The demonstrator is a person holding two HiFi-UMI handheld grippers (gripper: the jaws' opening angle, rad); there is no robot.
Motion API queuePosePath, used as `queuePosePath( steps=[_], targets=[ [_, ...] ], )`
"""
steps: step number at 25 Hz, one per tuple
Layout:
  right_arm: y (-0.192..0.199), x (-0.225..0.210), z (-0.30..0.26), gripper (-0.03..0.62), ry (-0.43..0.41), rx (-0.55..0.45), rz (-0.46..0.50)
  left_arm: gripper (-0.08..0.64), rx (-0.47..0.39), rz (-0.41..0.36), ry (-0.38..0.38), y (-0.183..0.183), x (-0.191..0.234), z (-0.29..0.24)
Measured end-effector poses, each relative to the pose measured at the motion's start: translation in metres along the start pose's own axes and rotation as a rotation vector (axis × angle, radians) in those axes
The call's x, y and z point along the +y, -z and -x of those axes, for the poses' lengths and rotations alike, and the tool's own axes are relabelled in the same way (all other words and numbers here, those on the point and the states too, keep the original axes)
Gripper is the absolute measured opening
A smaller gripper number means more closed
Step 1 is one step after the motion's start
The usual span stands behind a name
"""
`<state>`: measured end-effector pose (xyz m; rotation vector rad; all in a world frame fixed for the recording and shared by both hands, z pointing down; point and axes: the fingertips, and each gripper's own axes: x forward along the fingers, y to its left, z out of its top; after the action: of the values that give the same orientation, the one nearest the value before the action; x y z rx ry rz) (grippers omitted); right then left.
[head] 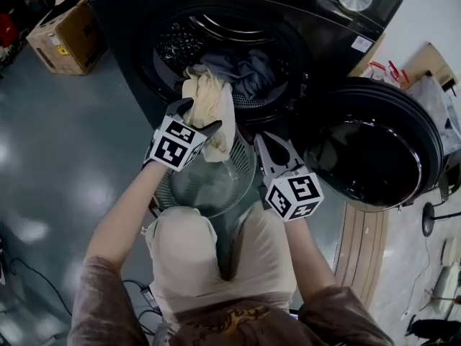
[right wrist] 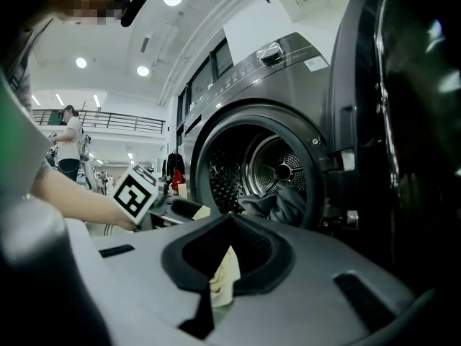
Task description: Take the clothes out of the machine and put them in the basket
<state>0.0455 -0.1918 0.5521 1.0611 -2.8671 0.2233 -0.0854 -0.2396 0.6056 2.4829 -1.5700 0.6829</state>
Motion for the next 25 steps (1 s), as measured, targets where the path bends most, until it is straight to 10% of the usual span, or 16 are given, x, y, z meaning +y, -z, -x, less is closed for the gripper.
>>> queuePosePath(
  steps=[17,25],
  targets=[
    [0.004,-0.019,0.011,-0.003,0.067,0.023,0.003,0.379,0.16,0.012,-0.079,0.023,0.064,-0.125],
    [0.011,-0.021,0.012,-0.003,0.073,0.032,0.002,0.054,0.161,0.076,-0.032,0.023,0.05,-0.11]
  ],
)
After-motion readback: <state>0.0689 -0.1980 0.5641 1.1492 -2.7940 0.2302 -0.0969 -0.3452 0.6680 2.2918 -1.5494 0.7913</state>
